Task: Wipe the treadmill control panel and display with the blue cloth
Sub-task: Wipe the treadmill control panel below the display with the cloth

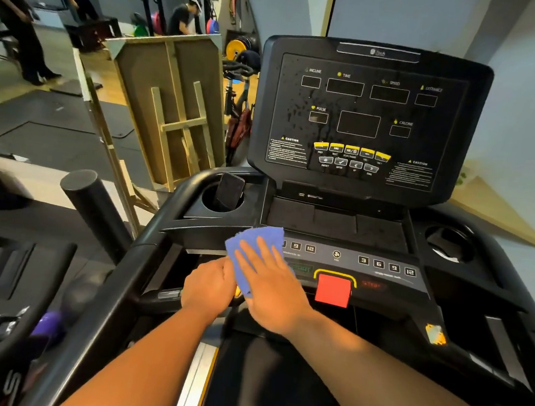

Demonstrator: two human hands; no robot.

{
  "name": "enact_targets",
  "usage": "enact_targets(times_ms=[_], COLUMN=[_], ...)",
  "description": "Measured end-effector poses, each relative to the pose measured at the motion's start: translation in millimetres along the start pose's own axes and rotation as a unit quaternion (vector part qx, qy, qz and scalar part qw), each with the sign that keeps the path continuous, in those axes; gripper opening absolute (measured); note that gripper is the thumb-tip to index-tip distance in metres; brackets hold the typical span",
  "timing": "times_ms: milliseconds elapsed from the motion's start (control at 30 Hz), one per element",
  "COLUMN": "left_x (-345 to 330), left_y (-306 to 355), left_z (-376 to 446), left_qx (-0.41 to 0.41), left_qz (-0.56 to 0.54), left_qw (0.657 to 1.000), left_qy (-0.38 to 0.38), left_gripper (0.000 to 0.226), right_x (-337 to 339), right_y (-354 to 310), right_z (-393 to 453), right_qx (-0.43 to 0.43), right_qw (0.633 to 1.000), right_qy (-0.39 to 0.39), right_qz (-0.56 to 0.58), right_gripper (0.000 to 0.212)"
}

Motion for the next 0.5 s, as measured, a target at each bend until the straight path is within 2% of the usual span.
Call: enact_targets(times_ms=[100, 167, 267, 367, 433, 500], left_x=[1, 1, 1, 3, 3, 2], left_y=[0, 1, 5, 6, 4, 1], left_z=[-1, 0, 1, -1, -2, -2], left_qx=[0.01, -0.002, -0.016, -0.014, -0.001, 0.019], left_qz=[-0.003, 0.016, 0.043, 0.055, 0.044, 0.016], left_qw=[1.0, 1.0, 0.999, 0.998, 0.999, 1.0], left_qy=[-0.009, -0.005, 0.003, 0.007, 0.004, -0.007], left_gripper=[0.053, 0.049, 0.041, 0.04, 0.045, 0.051], right_x=[-8, -10, -5, 2, 5, 3], right_y=[8, 22, 44, 32, 9, -5], right_z=[-27, -42, -37, -11, -3, -10], right_qx=[0.065, 0.071, -0.021, -0.111, -0.09, -0.012], right_qw=[0.998, 0.998, 1.0, 0.993, 0.995, 0.999], right_qy=[-0.004, -0.002, 0.022, 0.017, 0.027, 0.024], right_qz=[-0.007, 0.002, 0.003, 0.021, 0.027, 0.025], right_gripper=[0.074, 0.072, 0.07, 0.07, 0.074, 0.076])
Point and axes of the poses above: each hand's wrist, its own z-axis towards the middle knuckle, its own x-axis out of the back of the hand, y = z × x, the point moved 5 cm from there along z, towards the middle knuckle, and after that the axes turned 7 degrees about -z, right-handed, at the moved point
